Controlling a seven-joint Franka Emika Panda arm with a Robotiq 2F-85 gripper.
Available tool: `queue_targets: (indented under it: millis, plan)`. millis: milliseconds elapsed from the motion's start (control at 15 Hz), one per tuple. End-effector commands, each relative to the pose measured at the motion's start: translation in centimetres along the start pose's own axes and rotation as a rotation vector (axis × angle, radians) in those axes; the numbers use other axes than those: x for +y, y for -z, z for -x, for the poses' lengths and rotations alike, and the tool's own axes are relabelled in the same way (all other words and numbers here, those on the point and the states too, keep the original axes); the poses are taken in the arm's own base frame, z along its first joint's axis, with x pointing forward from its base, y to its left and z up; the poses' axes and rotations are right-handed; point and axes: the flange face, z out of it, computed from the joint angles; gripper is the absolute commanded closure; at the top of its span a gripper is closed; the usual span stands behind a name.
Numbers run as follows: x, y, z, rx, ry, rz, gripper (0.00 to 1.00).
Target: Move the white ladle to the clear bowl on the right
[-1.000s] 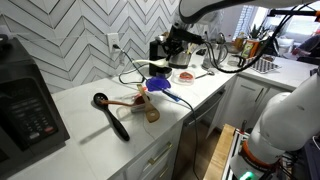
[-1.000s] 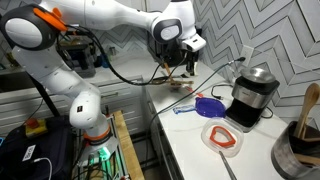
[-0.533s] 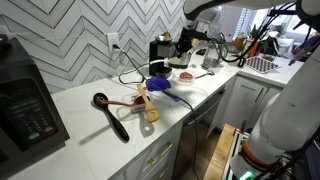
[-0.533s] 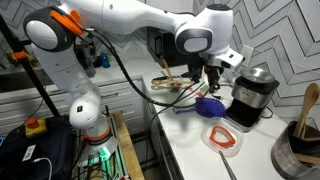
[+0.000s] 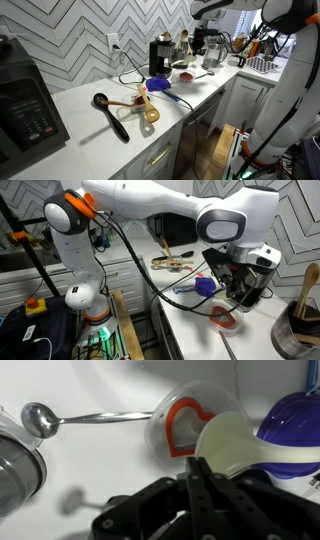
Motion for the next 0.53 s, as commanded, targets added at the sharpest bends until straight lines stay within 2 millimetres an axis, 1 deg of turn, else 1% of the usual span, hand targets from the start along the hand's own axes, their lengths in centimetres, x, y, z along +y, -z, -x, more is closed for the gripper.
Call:
queue_targets:
  millis: [0, 67, 133, 267, 400, 467]
  plan:
    - [2.9, 1.0, 0.9, -0.008, -0.030, 0.002, 0.99]
    - [3.4, 0.9, 1.1, 0.003, -0.066, 0.009, 0.99]
    - [2.4, 0.9, 0.4, 0.009, -0.033, 0.006, 0.97]
    - [3.3, 1.0, 0.7, 0.009, -0.049, 0.007, 0.97]
    - [3.3, 1.0, 0.7, 0.009, -0.052, 0.007, 0.97]
    - [3.3, 1.0, 0.7, 0.009, -0.052, 0.007, 0.99]
